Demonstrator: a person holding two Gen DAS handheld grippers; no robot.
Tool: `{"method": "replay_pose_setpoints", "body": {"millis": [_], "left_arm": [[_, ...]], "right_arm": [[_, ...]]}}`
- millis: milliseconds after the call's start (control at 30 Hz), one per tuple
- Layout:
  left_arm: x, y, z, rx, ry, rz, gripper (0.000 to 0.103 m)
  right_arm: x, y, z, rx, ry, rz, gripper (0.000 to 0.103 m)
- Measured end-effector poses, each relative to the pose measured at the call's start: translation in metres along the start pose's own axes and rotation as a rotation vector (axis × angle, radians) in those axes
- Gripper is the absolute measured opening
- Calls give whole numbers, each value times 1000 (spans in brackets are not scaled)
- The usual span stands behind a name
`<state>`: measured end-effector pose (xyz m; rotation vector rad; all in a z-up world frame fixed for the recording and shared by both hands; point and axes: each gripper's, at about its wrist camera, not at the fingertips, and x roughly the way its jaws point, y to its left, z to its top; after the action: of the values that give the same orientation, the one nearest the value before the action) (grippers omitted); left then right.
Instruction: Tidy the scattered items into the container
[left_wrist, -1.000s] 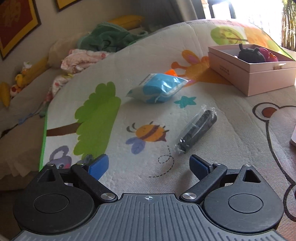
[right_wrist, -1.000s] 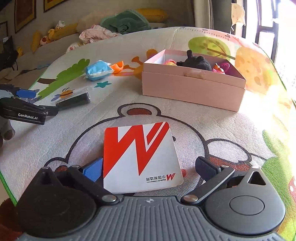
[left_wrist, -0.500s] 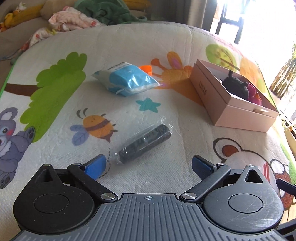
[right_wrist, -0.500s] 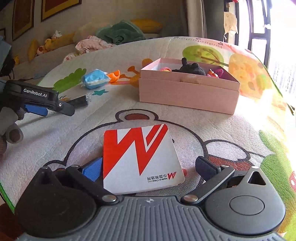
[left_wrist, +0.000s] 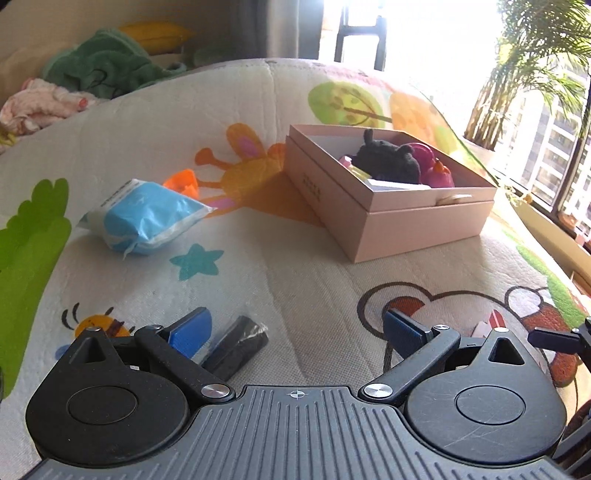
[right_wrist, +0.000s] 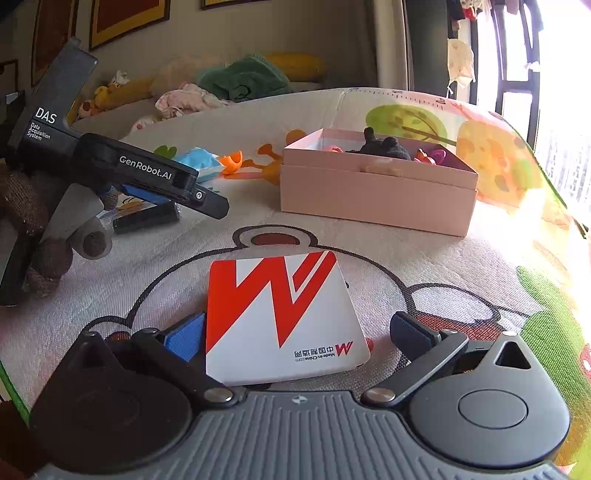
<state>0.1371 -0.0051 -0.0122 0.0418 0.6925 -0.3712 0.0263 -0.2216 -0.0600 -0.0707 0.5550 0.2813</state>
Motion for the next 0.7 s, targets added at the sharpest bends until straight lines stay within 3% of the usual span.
{"method": "replay_pose_setpoints", "body": {"millis": [233,400,500,700], "left_arm": [[-14,-5,-6,-17,52,-254,102],[-37,-13,-18,8,53,-322,102],[-59,-9,-28,-38,10,-237,102],[-76,-8,-45,-90,-51,105,103]], "right_arm": [[2,-1,-1,-9,-16,11,103],[1,-1,-1,-7,-13,9,103],[1,-1,-1,-7,-12,9,103],[1,0,-1,-8,-10,7,103]]}}
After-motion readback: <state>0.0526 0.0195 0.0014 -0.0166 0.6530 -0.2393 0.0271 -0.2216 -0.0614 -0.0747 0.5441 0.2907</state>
